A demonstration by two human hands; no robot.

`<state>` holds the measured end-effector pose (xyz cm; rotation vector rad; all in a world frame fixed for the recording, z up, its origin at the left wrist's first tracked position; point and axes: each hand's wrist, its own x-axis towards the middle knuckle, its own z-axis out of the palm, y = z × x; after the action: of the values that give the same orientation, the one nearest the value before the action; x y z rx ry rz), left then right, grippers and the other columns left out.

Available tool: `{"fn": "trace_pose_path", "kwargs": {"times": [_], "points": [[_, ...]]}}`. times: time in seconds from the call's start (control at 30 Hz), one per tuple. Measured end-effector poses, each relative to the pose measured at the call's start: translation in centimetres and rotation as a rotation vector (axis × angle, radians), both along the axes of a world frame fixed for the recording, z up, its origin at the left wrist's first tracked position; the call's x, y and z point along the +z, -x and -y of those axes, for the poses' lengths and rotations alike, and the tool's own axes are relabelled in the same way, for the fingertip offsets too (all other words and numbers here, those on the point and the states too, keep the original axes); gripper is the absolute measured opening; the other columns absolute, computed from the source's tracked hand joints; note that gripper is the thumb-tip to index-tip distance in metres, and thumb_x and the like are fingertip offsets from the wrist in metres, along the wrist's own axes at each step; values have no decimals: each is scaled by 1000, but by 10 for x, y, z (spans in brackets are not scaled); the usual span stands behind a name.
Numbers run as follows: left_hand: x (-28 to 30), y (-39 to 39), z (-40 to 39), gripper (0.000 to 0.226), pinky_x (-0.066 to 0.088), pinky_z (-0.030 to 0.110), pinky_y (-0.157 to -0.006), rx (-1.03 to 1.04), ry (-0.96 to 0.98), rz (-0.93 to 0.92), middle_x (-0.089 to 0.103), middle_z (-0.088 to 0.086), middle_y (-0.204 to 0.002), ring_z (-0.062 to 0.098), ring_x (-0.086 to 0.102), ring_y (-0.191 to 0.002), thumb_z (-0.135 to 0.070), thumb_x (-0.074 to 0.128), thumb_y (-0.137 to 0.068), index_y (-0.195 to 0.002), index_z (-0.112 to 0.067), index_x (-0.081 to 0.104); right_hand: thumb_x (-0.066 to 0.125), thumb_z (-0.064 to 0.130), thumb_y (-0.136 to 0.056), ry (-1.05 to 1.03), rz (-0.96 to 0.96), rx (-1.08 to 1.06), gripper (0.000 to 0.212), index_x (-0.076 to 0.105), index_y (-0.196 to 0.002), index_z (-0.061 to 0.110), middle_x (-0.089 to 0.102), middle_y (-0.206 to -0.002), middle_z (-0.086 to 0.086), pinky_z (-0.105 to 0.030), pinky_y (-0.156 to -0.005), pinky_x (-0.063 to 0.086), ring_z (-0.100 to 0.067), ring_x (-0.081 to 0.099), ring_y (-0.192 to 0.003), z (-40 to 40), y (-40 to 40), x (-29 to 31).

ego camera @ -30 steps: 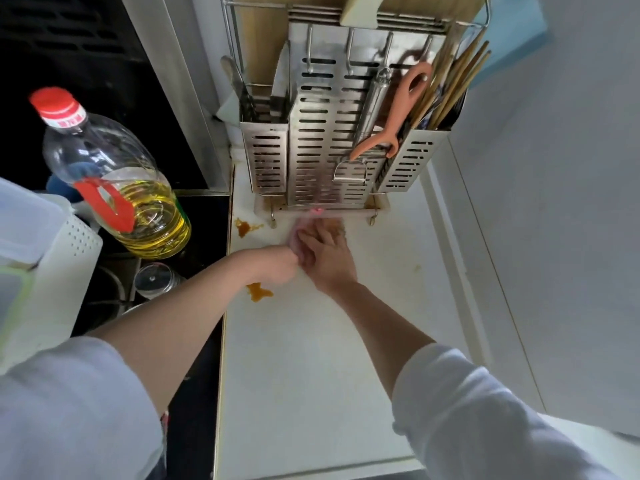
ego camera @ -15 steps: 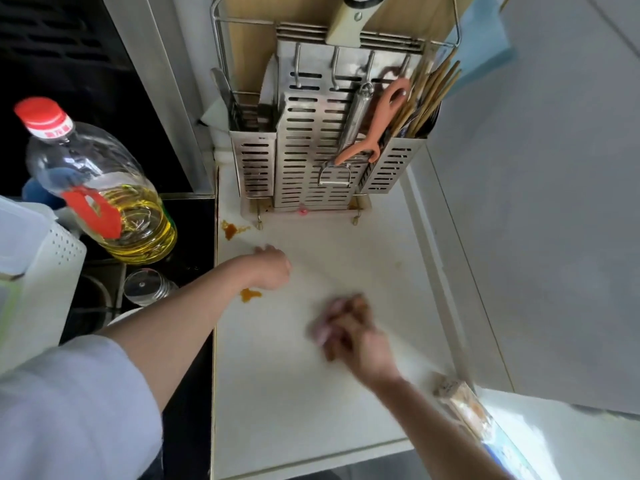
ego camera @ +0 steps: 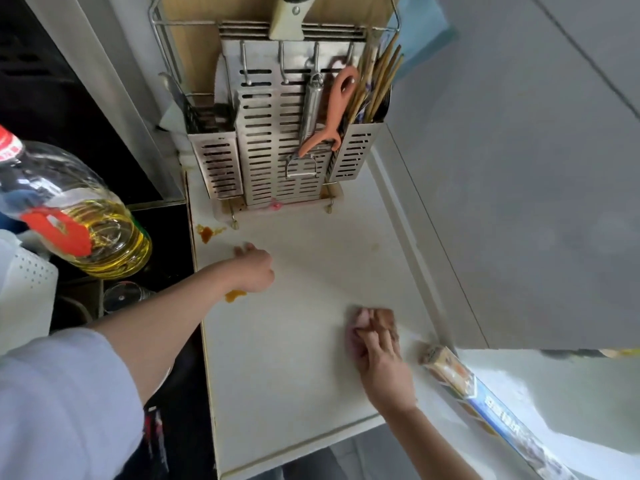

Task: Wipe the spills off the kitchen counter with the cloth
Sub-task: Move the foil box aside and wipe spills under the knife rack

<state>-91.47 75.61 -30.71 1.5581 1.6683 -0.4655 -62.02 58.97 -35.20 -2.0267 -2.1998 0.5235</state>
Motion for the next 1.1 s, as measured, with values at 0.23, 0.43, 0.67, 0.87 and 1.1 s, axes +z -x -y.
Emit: {"fn": "trace_pose_path", "kwargs": {"times": [0.23,0.43,0.67,0.87,1.1], "points": [[2,-17,11,63,3,55,-120,-83,-74,13,-17,39,-152,59,-15,-140,-39,46,-99,-152,-50,14,45,37,-99,-54,-6,-401,46,51,-140,15,32,-154,-21,-53,-117,24,-40,20,-145,-81,5,-18],[-12,-22,8,66,5,61,-118,-115,-72,-70,-21,41,-150,61,-18,-137,-41,48,-98,-150,-54,10,47,0,-90,50,111,-345,57,40,-146,8,19,-157,-28,-49,-106,41,-46,19,-144,-34,-8,-11],[-8,-22,2,65,12,58,-118,-122,-34,-71,-25,37,-150,59,-19,-138,-32,44,-99,-149,-56,10,38,9,-97,91,32,-410,58,26,-153,21,13,-161,-14,-45,-119,17,-35,12,-146,-115,-9,-3],[-8,-21,1,67,14,57,-118,-140,-11,-76,-22,39,-150,58,-17,-139,-30,44,-96,-148,-56,11,43,7,-92,-24,55,-527,61,30,-151,17,35,-152,-11,-49,-100,38,-38,40,-127,-49,-25,-5],[-9,-20,-2,70,7,61,-118,-146,7,-95,-20,40,-150,58,-15,-140,-28,43,-94,-147,-59,8,54,9,-88,41,50,-254,28,50,-115,9,44,-127,-23,-45,-57,51,-45,59,-97,29,9,6]]}}
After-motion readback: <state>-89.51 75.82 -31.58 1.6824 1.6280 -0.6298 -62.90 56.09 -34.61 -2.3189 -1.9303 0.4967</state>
